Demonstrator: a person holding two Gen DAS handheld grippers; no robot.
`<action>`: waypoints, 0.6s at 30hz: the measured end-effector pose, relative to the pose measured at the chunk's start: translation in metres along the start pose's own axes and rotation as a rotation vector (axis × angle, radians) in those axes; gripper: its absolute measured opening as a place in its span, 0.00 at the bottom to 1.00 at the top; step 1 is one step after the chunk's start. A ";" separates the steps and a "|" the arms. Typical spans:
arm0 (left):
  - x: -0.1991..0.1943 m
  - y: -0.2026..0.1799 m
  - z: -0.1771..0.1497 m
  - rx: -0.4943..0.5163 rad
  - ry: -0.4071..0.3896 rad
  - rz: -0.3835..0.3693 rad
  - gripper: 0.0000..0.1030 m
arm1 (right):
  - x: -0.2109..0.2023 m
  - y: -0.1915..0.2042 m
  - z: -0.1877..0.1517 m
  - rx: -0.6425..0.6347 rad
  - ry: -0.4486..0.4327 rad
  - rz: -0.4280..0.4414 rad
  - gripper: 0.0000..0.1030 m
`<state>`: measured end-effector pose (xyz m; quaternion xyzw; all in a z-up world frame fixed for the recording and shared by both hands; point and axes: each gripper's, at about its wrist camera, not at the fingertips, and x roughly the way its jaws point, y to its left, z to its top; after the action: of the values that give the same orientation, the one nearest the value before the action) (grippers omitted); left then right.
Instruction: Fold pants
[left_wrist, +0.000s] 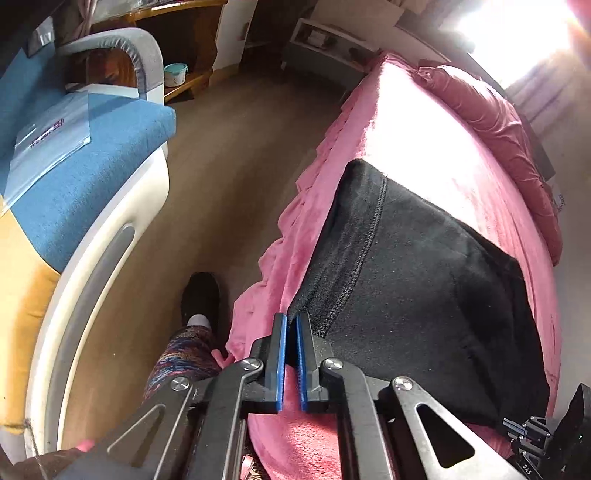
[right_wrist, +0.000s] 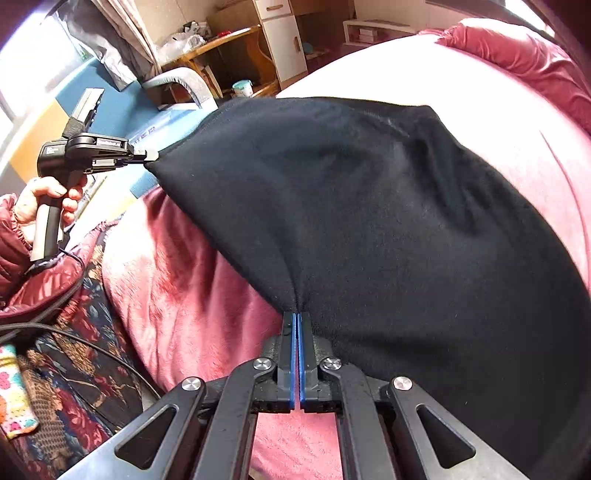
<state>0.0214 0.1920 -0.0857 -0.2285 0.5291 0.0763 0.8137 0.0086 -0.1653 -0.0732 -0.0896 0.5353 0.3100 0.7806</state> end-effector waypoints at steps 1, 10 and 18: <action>0.005 -0.002 -0.001 0.000 0.014 0.019 0.10 | 0.004 -0.001 -0.001 0.013 0.004 -0.002 0.01; -0.034 -0.033 0.008 0.046 -0.149 0.087 0.27 | -0.034 -0.048 -0.023 0.297 -0.140 0.077 0.25; -0.028 -0.110 -0.009 0.234 -0.117 -0.160 0.29 | -0.116 -0.164 -0.139 0.888 -0.405 -0.015 0.26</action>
<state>0.0423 0.0939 -0.0312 -0.1685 0.4661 -0.0379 0.8677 -0.0317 -0.4054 -0.0588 0.3101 0.4524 0.0573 0.8342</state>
